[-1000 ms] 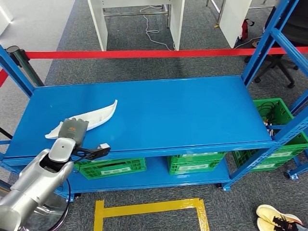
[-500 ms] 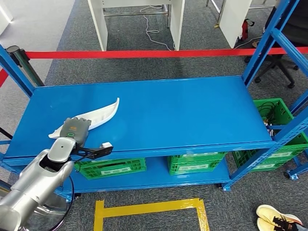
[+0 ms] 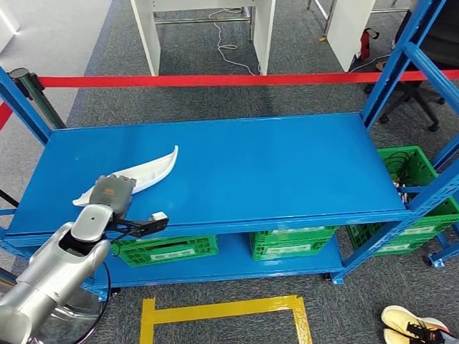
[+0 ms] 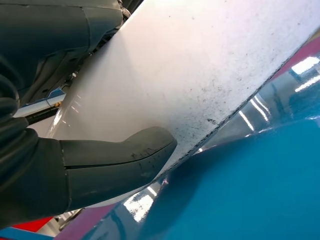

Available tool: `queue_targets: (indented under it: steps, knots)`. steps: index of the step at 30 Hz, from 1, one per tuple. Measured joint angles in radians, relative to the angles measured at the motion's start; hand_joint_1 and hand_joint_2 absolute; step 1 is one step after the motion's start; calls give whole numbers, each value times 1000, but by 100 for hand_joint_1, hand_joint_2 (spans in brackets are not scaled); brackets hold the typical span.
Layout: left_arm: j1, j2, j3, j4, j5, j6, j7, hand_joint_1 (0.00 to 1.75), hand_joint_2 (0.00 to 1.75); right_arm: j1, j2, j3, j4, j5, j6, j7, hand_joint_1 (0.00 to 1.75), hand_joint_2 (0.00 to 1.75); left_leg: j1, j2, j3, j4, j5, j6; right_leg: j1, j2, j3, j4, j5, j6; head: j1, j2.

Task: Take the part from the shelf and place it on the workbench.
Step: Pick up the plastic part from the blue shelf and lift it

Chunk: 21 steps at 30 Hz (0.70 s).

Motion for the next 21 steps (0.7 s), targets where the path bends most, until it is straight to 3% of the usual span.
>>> queue_targets:
  steps: [6, 12, 15, 18, 21]
  knots:
    - [3, -1, 7, -3, 57, 50, -29, 175, 175, 4, 0, 2, 0, -17, -10, 8, 0, 175, 0, 0, 0, 0, 0, 0, 0, 0, 0, 0, 0, 0, 0, 0]
    - [63, -10, 59, -86, 287, 164, -147, 175, 175, 36, 0, 33, -22, -77, -63, 53, 0, 175, 0, 0, 0, 0, 0, 0, 0, 0, 0, 0, 0, 0, 0, 0]
    - [158, -24, 122, -209, 625, 205, -310, 175, 175, 69, 0, 62, -54, -110, -99, 78, 0, 175, -2, 1, -1, 2, -3, 3, -2, 1, 0, -1, 0, 1, 0, 0]
    - [347, -47, 218, -425, 1067, 247, -548, 175, 175, 116, 2, 98, -110, -128, -142, 93, 0, 175, -7, 8, 0, 7, -9, 12, -6, 10, 0, -2, 0, 7, -2, 0]
    - [488, -57, 278, -603, 1208, 294, -628, 175, 175, 159, 6, 121, -160, -133, -151, 103, 0, 175, -4, 12, 2, 0, -1, 21, -6, 10, -1, -3, 0, 16, -3, 0]
